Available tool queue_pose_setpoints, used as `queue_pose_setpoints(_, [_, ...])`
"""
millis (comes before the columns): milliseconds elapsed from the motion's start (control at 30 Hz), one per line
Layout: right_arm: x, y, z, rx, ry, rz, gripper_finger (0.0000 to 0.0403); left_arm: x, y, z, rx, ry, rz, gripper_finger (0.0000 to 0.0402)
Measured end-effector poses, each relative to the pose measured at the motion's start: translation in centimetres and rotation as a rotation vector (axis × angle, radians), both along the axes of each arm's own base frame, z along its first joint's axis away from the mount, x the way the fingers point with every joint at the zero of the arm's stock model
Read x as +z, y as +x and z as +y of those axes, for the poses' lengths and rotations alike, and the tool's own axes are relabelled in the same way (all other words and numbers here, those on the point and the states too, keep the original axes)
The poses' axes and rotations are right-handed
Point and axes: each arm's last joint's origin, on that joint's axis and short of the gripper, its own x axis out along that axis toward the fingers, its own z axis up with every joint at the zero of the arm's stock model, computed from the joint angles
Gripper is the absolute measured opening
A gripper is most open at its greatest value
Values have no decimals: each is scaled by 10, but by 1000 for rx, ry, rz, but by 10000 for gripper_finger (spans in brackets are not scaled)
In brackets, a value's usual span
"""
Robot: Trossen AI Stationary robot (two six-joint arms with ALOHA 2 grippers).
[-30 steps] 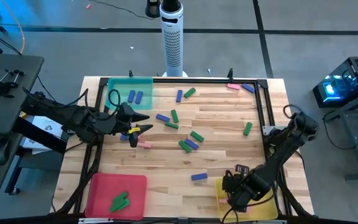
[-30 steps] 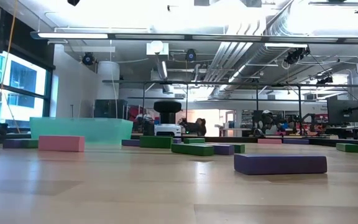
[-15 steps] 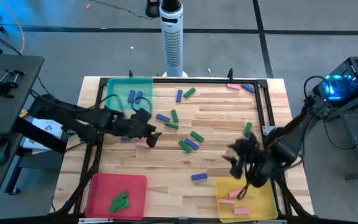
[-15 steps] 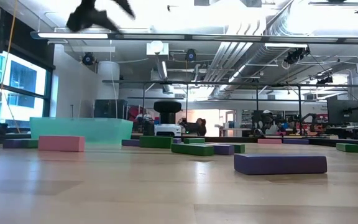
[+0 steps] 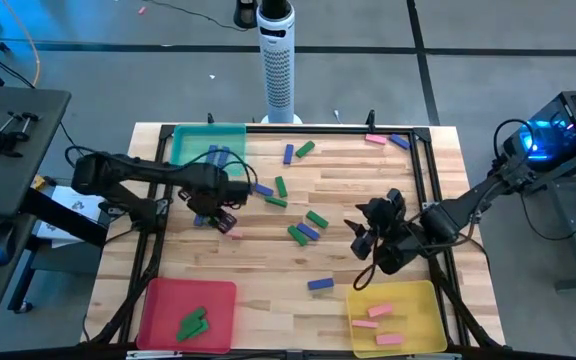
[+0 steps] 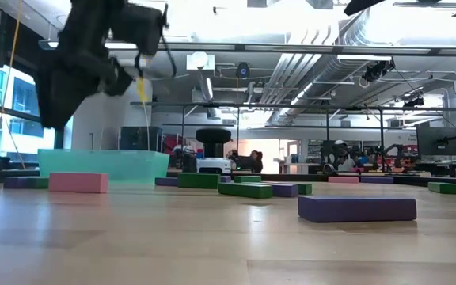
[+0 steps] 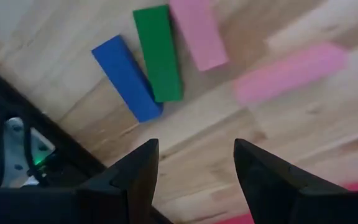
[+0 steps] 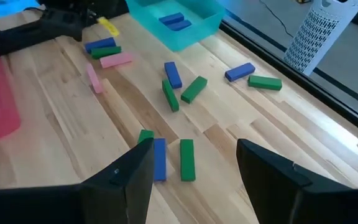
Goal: Sort blocks
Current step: Put the blue block into the blue bin
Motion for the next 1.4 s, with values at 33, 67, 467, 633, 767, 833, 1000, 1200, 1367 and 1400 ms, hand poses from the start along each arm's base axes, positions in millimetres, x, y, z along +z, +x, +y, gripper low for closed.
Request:
queue_pose_setpoints(33, [0, 1, 0, -2, 2, -2, 206, -7, -3, 5, 4, -24, 0, 195])
queue_pose_setpoints(67, [0, 1, -1, -5, 3, -4, 206, -13, -8, 10, 8, -42, 5, 195])
queue_pose_setpoints(467, [1, 3, 0, -8, 18, -33, 206, -64, -46, 48, 166, -41, 60, 195])
queue_pose_setpoints(633, [2, 3, 0, -11, 22, -38, 206, -78, -50, 54, 239, -15, 0, 193])
queue_pose_setpoints(767, [2, 3, 0, -25, 38, -50, 206, -86, -55, 56, 265, -27, -19, 184])
queue_pose_setpoints(833, [2, 3, 0, -29, 43, -54, 206, -87, -57, 56, 262, -29, -18, 166])
queue_pose_setpoints(1000, [2, 4, 0, -30, 45, -56, 206, -83, -53, 58, 169, -35, -37, 67])
queue_pose_setpoints(1200, [3, 5, 1, -30, 54, -71, 206, -40, -29, 68, 125, 28, -235, 57])
queue_pose_setpoints(1367, [3, 7, 0, -36, 65, -89, 206, 25, -13, 87, 132, 194, -456, 57])
queue_pose_setpoints(1400, [4, 7, 0, -39, 66, -91, 206, 37, -12, 94, 132, 236, -484, 57])
